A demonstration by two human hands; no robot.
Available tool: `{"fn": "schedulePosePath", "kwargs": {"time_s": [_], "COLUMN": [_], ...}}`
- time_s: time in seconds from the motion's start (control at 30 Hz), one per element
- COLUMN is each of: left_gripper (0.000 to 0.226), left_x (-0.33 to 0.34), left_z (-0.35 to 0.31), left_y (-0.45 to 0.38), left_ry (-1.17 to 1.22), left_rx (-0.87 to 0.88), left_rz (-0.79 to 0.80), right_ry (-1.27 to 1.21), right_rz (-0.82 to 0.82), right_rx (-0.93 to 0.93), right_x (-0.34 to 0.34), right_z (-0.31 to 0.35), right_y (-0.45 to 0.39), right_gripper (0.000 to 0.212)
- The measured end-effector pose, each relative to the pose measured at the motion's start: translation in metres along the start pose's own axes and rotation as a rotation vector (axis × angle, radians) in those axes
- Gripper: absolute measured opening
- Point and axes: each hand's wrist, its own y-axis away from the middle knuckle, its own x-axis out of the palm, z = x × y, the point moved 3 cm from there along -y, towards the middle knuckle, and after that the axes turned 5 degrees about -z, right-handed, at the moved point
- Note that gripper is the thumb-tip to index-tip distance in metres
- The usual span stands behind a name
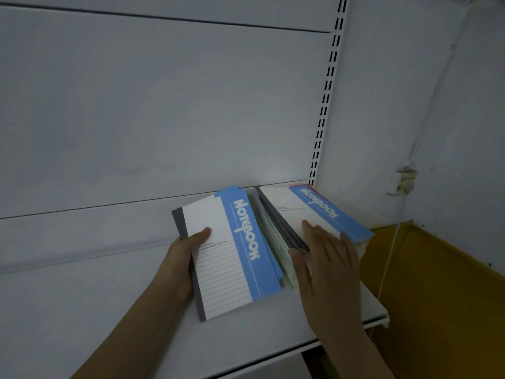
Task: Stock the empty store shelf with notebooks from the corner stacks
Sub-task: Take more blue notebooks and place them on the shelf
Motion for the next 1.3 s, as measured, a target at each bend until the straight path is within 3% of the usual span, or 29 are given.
{"fn": "schedulePosePath", "kwargs": {"time_s": [0.13,0.27,0.37,0.5,0.6,0.67,0.8,0.9,0.97,1.03,1.1,1.17,1.3], "left_gripper": [0.039,0.045,0.053,0.090,0.072,0.050,0.036,0.039,0.035,0.034,0.038,0.039,0.047], "left_x": [0.001,0.001,0.004,0.008,0.001,-0.008,-0.020,-0.021,-0.022,-0.030,-0.040,-0.049,-0.069], "left_z": [0.001,0.001,0.001,-0.008,-0.019,-0.028,-0.060,-0.071,-0.059,-0.034,-0.011,-0.004,-0.020], "left_y": [0.001,0.003,0.003,0.006,0.015,0.017,0.033,0.049,0.054,0.055,0.056,0.061,0.078], "left_ry": [-0.001,-0.007,0.069,0.176,0.123,0.033,-0.077,-0.286,-0.501,-0.671,-0.743,-0.802,-0.824], "left_rx": [-0.047,-0.039,-0.034,-0.027,0.035,0.181,0.439,0.547,0.523,0.393,0.275,0.268,0.405], "left_rz": [-0.001,-0.014,-0.061,0.034,0.036,-0.008,-0.075,-0.052,0.025,0.128,0.186,0.161,-0.077], "right_ry": [-0.062,-0.291,-0.247,-0.135,-0.151,-0.206,-0.429,-0.794,-1.019,-1.123,-1.134,-1.114,-1.144], "right_rz": [-0.075,-0.205,-0.265,0.053,0.302,0.327,0.131,0.179,0.248,0.282,0.298,0.328,0.292], "right_rx": [-0.093,0.028,-0.147,-0.362,-0.390,-0.314,0.005,0.200,0.309,0.390,0.451,0.481,0.532], "right_x": [-0.005,-0.022,-0.028,0.020,0.048,0.044,0.016,0.017,0.022,0.026,0.030,0.035,0.050], "right_z": [-0.005,0.000,0.044,0.105,0.122,0.119,0.098,0.091,0.093,0.093,0.089,0.091,0.114], "right_y": [0.003,-0.011,-0.011,0.029,0.050,0.043,-0.003,-0.026,-0.029,-0.024,-0.021,-0.023,-0.039], "right_gripper": [0.062,0.058,0.053,0.049,0.060,0.062,0.070,0.079,0.081,0.069,0.034,0.008,0.009]}}
